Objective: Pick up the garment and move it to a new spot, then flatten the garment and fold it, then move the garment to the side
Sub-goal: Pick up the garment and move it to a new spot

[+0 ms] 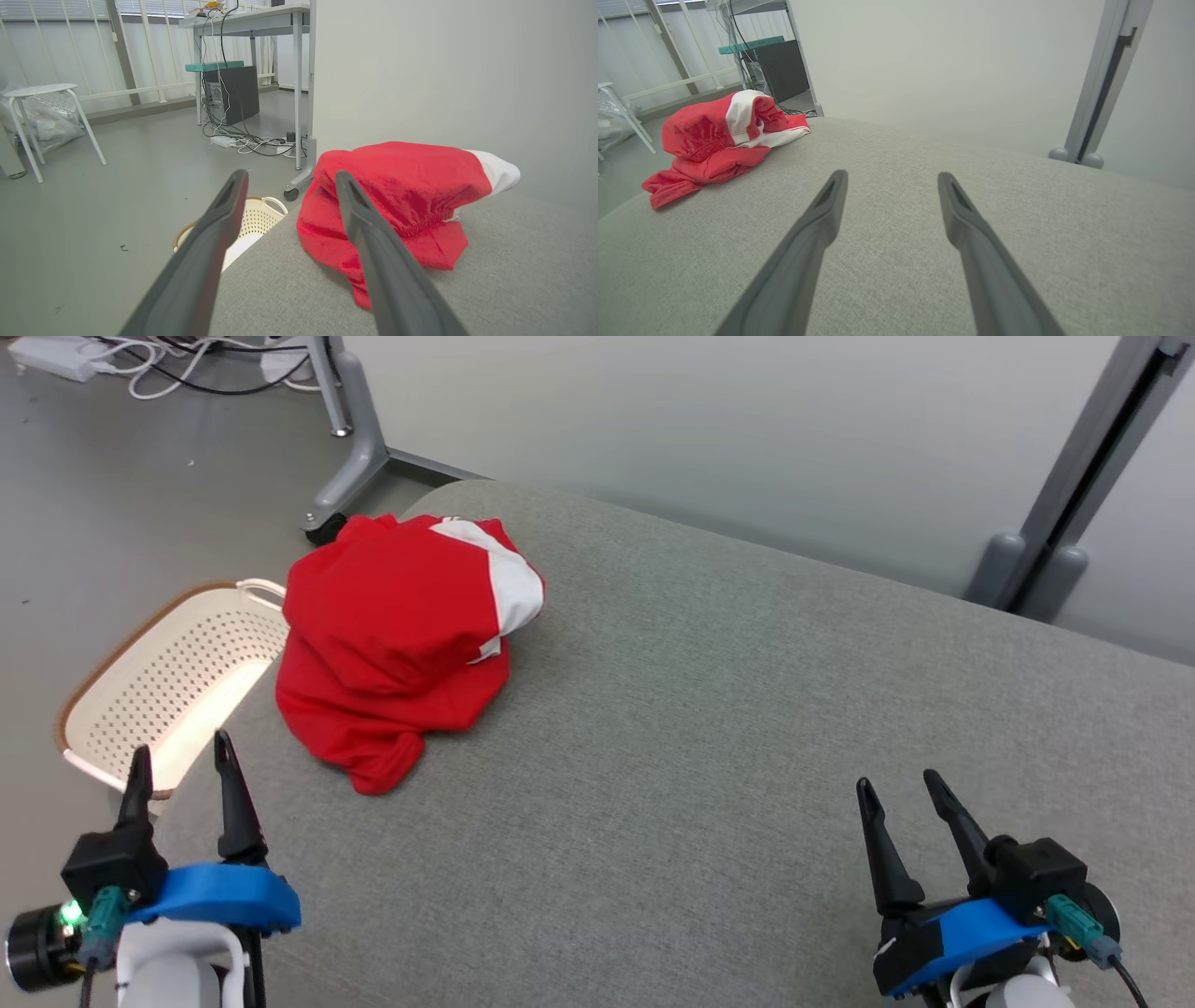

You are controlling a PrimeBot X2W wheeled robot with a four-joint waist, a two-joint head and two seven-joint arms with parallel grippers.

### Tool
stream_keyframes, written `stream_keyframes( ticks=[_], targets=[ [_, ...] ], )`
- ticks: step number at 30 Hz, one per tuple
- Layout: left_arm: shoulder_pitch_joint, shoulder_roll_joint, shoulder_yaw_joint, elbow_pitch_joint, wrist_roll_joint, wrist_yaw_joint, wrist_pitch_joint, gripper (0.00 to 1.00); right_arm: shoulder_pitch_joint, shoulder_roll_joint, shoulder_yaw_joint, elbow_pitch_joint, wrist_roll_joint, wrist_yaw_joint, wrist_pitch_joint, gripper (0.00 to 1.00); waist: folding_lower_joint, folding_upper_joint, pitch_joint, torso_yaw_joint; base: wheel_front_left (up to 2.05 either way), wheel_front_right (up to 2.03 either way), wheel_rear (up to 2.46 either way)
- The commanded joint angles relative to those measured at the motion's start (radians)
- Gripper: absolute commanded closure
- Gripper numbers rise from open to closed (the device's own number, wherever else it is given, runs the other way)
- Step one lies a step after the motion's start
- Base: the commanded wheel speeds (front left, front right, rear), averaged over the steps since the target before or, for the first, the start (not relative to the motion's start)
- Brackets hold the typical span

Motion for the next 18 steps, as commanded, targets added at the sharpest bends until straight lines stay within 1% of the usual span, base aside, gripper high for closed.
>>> stream_keyframes(
  ticks=[1,7,8,9,14,18],
  targets=[
    [-0.043,0.009,0.009,0.003,-0.009,-0.01,-0.005,0.0,-0.023,-0.006,-0.005,-0.013,-0.012,0.0,-0.006,0.0,-0.0001,-0.0001,0.011,-0.019,0.0,0.0,0.0],
    [-0.203,0.046,0.039,0.021,-0.025,-0.035,-0.005,0.0,-0.06,-0.006,-0.004,-0.055,-0.053,0.0,-0.006,0.0,-0.0001,-0.0001,0.079,-0.105,0.0,0.0,0.0],
    [-0.203,0.046,0.039,0.021,-0.025,-0.035,-0.005,0.0,-0.06,-0.006,-0.004,-0.055,-0.053,0.0,-0.006,0.0,-0.0001,-0.0001,0.079,-0.105,0.0,0.0,0.0],
    [-0.233,0.053,0.047,0.025,-0.032,-0.04,-0.005,0.0,-0.067,-0.006,-0.004,-0.066,-0.06,0.0,-0.006,0.0,-0.0001,-0.0001,0.093,-0.121,0.0,0.0,0.0],
    [-0.371,0.104,0.081,0.062,-0.047,-0.056,-0.004,0.0,-0.112,-0.006,0.006,-0.106,-0.085,0.0,-0.006,0.0,-0.0001,-0.0001,0.165,-0.207,0.0,0.0,0.0],
    [-0.472,0.162,0.096,0.134,-0.059,-0.074,-0.004,0.0,-0.146,-0.006,0.01,-0.137,-0.106,0.0,-0.006,0.0,-0.0001,-0.0001,0.223,-0.272,0.0,0.0,0.0]
  ],
)
